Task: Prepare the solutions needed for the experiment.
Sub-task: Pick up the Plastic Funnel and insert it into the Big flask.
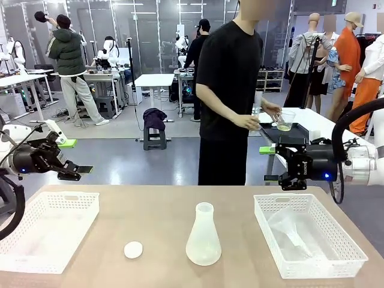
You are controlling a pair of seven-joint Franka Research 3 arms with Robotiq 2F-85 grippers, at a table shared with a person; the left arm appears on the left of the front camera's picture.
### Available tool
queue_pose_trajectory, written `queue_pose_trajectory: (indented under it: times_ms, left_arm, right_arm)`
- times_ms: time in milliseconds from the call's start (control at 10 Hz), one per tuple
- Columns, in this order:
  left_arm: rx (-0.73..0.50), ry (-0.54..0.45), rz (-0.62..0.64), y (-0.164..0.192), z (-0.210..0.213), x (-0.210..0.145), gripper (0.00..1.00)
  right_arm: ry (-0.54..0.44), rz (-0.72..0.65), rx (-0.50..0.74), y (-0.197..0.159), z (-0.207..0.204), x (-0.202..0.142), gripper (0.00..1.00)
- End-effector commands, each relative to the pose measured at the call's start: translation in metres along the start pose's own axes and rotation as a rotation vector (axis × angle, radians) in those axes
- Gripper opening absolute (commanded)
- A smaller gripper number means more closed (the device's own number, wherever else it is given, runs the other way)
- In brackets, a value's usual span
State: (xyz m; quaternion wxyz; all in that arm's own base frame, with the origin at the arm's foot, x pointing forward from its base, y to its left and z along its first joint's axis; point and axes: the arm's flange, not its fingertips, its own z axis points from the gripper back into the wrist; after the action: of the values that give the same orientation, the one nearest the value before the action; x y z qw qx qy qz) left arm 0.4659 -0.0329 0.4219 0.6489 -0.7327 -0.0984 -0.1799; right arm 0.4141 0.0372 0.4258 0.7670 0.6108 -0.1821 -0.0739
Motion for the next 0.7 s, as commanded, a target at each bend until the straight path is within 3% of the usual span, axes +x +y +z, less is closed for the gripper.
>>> queue_pose_trajectory:
  times_ms: [0,600]
  left_arm:
    - [-0.006,0.025,0.028,-0.0048,0.0011,0.0074,1.00]
    - [0.000,0.000,0.000,0.0000,0.0000,0.0000,1.00]
  right_arm:
    - [0.001,-0.003,0.010,0.0018,-0.0007,-0.0021,1.00]
    - [0.001,-0.003,0.010,0.0018,-0.0007,-0.0021,1.00]
